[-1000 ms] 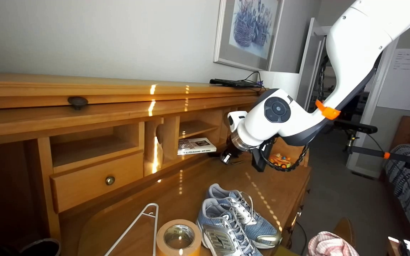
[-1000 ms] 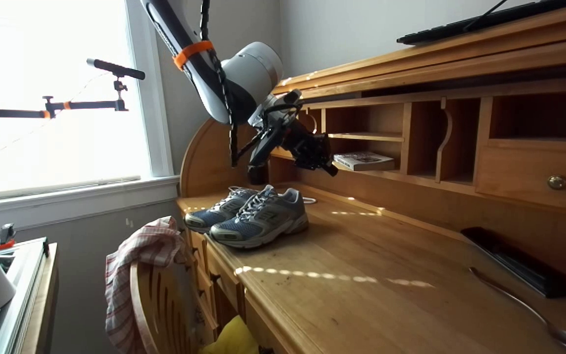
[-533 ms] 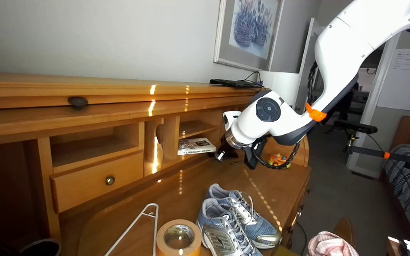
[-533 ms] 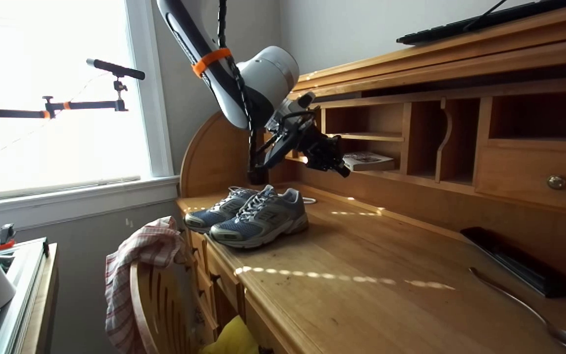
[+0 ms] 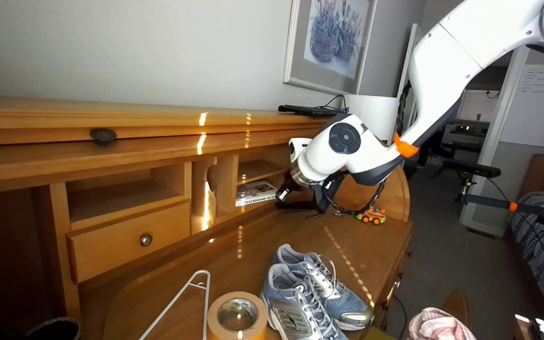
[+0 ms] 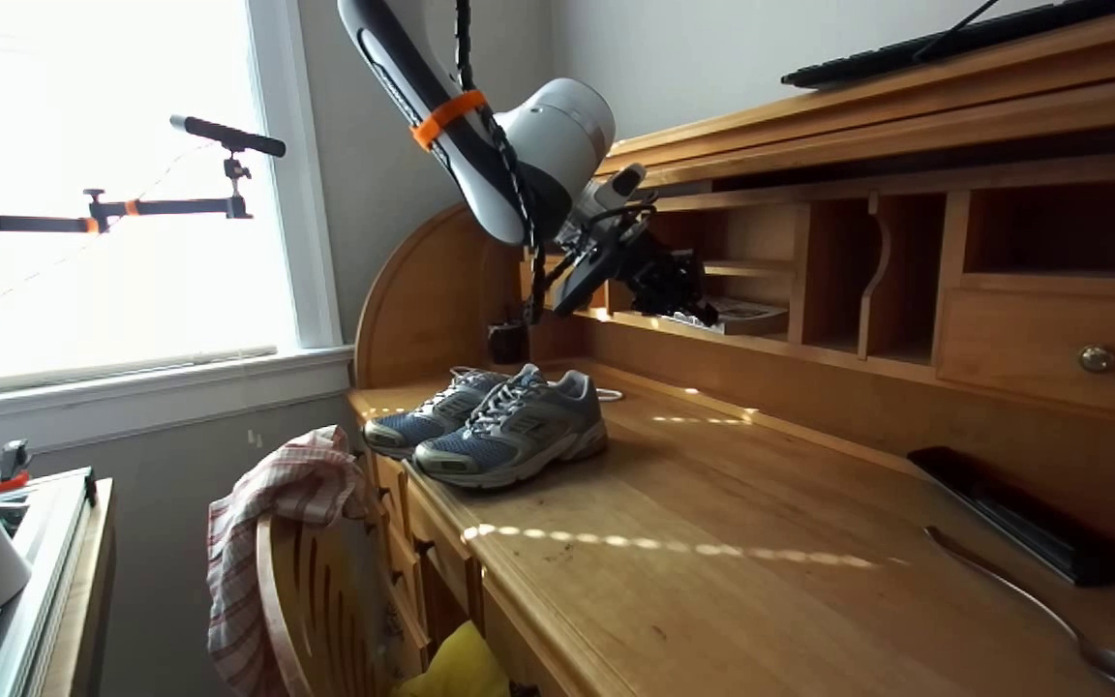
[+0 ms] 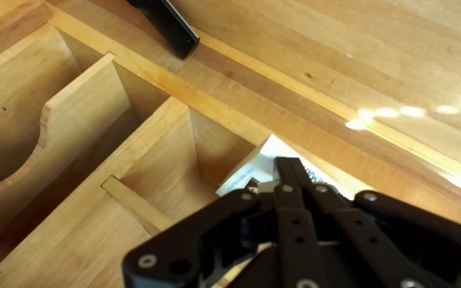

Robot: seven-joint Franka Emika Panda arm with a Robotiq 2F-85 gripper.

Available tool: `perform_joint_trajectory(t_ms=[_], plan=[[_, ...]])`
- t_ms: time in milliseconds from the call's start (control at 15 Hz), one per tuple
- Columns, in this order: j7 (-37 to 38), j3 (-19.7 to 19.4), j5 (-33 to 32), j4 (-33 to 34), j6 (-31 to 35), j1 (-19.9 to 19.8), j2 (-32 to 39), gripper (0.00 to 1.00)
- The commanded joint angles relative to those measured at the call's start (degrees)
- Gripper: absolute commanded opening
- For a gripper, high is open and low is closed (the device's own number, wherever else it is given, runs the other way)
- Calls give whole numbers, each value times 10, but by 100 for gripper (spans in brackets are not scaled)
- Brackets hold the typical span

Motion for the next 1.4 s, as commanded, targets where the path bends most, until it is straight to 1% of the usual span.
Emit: perform_joint_trajectory(t_ms=[0,133,333,600,733,1000,1200,1333], plan=[[15,0,-7,38,11,-9,27,0],[9,0,0,45,9,-12,33,0],[4,3,10,25,16,-13,21,0],[36,11,-16,2,32,-12,-6,0],[41,14,-16,-5,40,-12,-14,0],[22,9,17,-13,20,-10,-14,0],[16,4,30,-5,18,-11,-2,0],[9,2,40,7,30,-16,10,0]])
